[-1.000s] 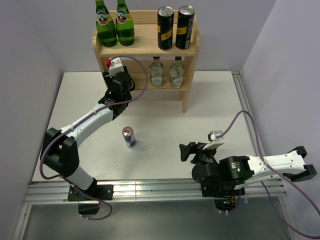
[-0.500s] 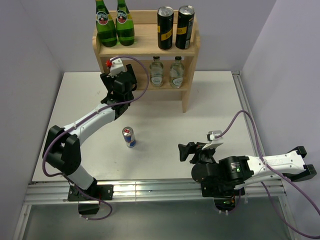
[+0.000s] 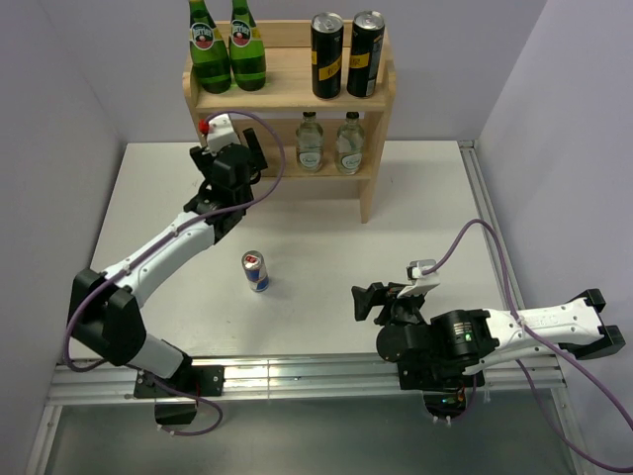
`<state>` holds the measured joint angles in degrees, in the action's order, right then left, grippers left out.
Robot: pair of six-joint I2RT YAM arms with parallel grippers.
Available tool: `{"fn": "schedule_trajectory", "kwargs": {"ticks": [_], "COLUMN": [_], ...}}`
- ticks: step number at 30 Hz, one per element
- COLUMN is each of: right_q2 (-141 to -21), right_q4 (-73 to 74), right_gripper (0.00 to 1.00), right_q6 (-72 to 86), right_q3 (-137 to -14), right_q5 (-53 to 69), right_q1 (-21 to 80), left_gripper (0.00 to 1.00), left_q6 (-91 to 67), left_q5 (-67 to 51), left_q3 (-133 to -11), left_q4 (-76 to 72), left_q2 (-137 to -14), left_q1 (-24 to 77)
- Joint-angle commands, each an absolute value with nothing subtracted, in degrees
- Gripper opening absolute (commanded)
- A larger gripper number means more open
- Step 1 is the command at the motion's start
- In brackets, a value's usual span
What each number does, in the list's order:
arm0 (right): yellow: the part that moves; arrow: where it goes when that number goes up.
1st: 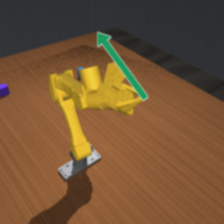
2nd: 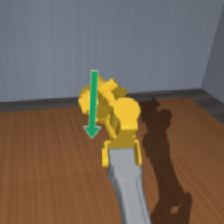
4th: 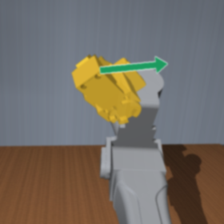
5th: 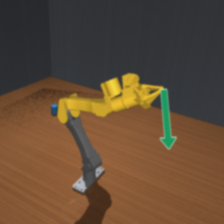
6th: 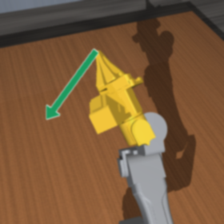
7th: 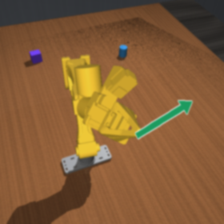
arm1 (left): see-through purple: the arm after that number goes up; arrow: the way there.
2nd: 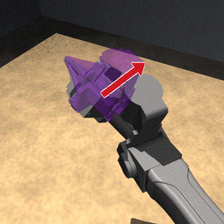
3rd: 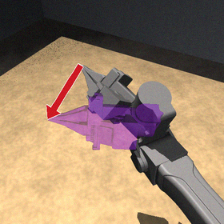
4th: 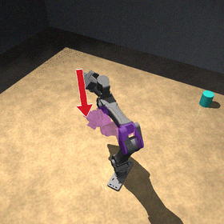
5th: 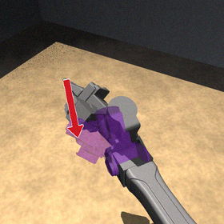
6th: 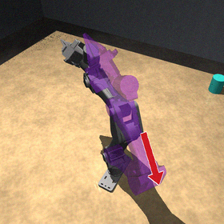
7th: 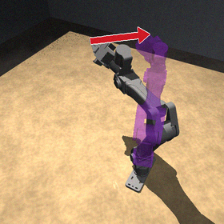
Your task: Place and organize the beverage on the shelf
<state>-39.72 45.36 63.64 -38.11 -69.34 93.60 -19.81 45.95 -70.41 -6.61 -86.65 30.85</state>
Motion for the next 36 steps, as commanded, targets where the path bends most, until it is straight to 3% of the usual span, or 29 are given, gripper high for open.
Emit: {"fn": "schedule_trajectory", "kwargs": {"ticks": [1,10,21,26,36], "right_q2": [-39.81,-40.43,-40.34,-40.69,-41.13], "right_q4": [44.21,45.62,47.64,46.58,50.27], "right_gripper": [0.97,0.97,0.96,0.96,0.96], "right_q6": [65.57,67.76,70.49,69.61,72.86], "right_q3": [-37.71,-37.88,-37.27,-37.35,-38.14], "right_q5": [-70.93,-70.66,-69.87,-70.05,-70.05], "right_q1": [93.96,93.96,94.48,94.48,94.75], "left_gripper": [0.94,0.92,0.91,0.91,0.92], "left_q6": [-21.18,-26.87,-50.09,-54.13,-52.83], "left_q5": [45.18,45.09,49.4,45.79,47.19], "left_q3": [-69.61,-65.14,-49.32,-39.83,-31.12], "left_q4": [-1.77,12.9,32.51,27.34,9.69], "left_q2": [-81.75,-71.92,-58.19,-56.07,-65.02], "left_q1": [29.88,37.43,59.06,59.76,60.38]}}
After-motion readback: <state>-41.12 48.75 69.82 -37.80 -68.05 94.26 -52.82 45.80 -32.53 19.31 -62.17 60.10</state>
